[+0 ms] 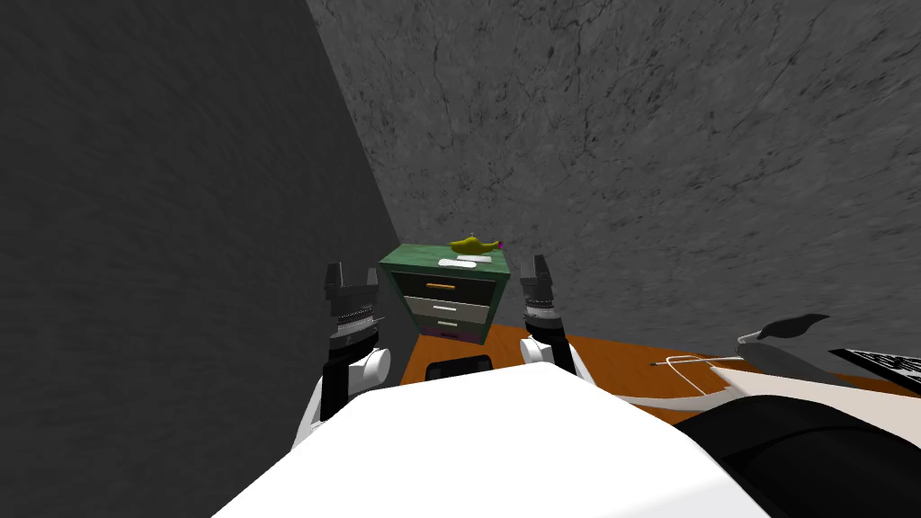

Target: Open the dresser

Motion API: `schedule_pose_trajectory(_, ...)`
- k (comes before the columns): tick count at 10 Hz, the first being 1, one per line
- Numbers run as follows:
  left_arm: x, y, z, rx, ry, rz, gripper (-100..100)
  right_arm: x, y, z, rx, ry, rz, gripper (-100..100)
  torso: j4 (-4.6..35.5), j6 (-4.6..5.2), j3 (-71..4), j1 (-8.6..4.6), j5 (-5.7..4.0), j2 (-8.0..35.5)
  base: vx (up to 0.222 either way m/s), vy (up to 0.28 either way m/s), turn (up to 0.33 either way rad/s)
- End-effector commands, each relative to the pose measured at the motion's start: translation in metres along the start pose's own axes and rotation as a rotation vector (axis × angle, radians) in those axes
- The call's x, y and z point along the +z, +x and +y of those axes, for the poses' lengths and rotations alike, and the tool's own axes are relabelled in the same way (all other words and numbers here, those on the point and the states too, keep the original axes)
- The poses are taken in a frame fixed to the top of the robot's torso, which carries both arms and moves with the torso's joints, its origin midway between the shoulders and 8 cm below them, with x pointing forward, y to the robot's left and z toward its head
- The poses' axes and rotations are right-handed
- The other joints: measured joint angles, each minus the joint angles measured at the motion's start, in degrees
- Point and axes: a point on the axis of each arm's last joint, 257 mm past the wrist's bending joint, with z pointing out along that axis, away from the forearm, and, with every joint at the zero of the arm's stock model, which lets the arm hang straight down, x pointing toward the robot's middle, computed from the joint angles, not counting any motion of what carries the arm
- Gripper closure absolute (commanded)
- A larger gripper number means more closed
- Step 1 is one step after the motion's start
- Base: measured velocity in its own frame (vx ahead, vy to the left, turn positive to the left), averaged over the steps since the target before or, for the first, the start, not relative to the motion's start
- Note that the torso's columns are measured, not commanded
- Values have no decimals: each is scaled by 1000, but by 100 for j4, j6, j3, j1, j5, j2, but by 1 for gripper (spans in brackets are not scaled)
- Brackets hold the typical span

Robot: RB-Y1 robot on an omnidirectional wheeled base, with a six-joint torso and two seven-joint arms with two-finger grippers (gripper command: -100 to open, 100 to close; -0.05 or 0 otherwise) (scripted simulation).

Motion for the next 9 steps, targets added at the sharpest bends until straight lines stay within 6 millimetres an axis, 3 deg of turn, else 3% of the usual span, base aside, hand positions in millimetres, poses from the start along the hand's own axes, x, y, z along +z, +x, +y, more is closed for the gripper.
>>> schedule_pose_trajectory(1, 0, 0, 0, 0, 0, 0, 0, 0, 0, 0, 0, 0, 0, 0, 235, 0, -467, 0, 0, 232, 0, 0, 0)
schedule_pose_trajectory(9, 0, 0, 0, 0, 0, 0, 0, 0, 0, 0, 0, 0, 0, 0, 3537, 0, -7073, 0, 0, 3539, 0, 0, 0)
